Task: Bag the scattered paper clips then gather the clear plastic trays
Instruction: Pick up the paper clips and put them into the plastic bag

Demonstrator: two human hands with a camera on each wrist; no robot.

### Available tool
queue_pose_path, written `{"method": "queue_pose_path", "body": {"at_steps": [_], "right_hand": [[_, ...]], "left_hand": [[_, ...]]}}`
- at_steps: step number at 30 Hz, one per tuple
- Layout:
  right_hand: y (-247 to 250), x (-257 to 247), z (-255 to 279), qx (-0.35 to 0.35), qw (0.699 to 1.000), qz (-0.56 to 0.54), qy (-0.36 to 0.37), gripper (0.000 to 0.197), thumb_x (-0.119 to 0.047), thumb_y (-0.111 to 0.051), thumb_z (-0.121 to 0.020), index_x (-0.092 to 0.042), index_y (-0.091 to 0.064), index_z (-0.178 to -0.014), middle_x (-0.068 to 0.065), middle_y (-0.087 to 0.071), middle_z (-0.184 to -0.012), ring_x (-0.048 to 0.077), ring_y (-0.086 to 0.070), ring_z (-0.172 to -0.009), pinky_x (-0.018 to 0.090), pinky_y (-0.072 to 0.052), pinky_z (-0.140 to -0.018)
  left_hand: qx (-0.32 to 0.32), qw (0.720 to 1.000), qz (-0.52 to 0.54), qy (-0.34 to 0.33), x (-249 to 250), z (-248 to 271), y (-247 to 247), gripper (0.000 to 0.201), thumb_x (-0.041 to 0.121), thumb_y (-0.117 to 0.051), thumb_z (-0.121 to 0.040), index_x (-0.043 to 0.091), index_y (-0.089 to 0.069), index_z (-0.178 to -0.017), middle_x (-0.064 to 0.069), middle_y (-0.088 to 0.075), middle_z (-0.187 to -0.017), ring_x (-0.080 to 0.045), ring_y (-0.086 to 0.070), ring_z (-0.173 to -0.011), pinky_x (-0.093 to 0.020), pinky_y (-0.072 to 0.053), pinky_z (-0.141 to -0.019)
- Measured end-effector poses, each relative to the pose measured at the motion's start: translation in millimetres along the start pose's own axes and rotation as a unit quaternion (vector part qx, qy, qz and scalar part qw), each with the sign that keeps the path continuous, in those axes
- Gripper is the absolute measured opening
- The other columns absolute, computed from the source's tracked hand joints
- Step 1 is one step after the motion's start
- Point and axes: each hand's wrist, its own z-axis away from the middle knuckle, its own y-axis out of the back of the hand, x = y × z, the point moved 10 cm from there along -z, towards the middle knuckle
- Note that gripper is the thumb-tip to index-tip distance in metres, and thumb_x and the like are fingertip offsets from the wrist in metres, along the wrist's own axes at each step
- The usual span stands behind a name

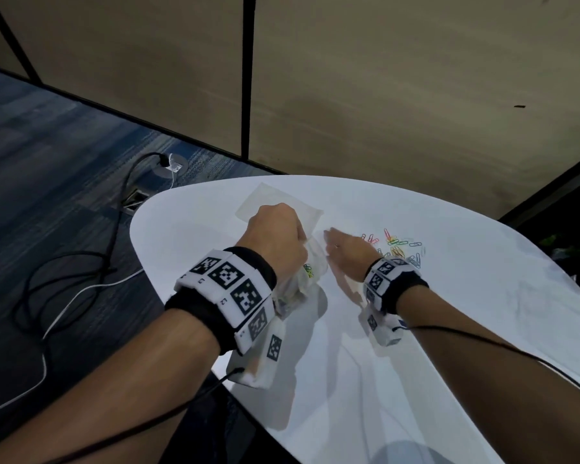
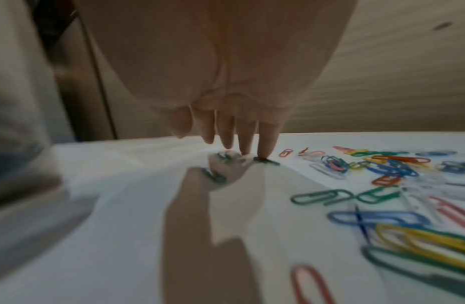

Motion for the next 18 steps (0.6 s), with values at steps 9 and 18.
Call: {"method": "queue_pose_path", "body": {"at_steps": [9,18], "right_hand": [[-41,32,82,-0.006,0.967,0.24,0.081,0.059,-0.036,-0.022,-0.1,-0.013,-0.016,-0.154,0.005,-0.01,-0.164,0.035,-0.013,-0.149,0.057,-0.018,-0.115],[-17,58,97,0.08,0.987,0.131,0.055,0.025,-0.016,-0.043,-0.1,-0.004,-0.063,-0.108,0.014,-0.059,-0.105,0.034,-0.059,-0.095,0.033,-0.042,-0.071]], "left_hand": [[-0.006,1.0,-0.021,-0.003,3,2,-2,0.033,-0.004,-0.062,-0.082,0.01,-0.075,-0.109,-0.008,-0.07,-0.113,-0.025,-0.066,-0.103,-0.028,-0.055,-0.083],[-0.009,0.999,-0.044,-0.012,10,1,-10,0.03,-0.002,-0.062,-0.083,0.012,-0.076,-0.105,-0.008,-0.071,-0.111,-0.025,-0.067,-0.101,-0.026,-0.053,-0.08]]}}
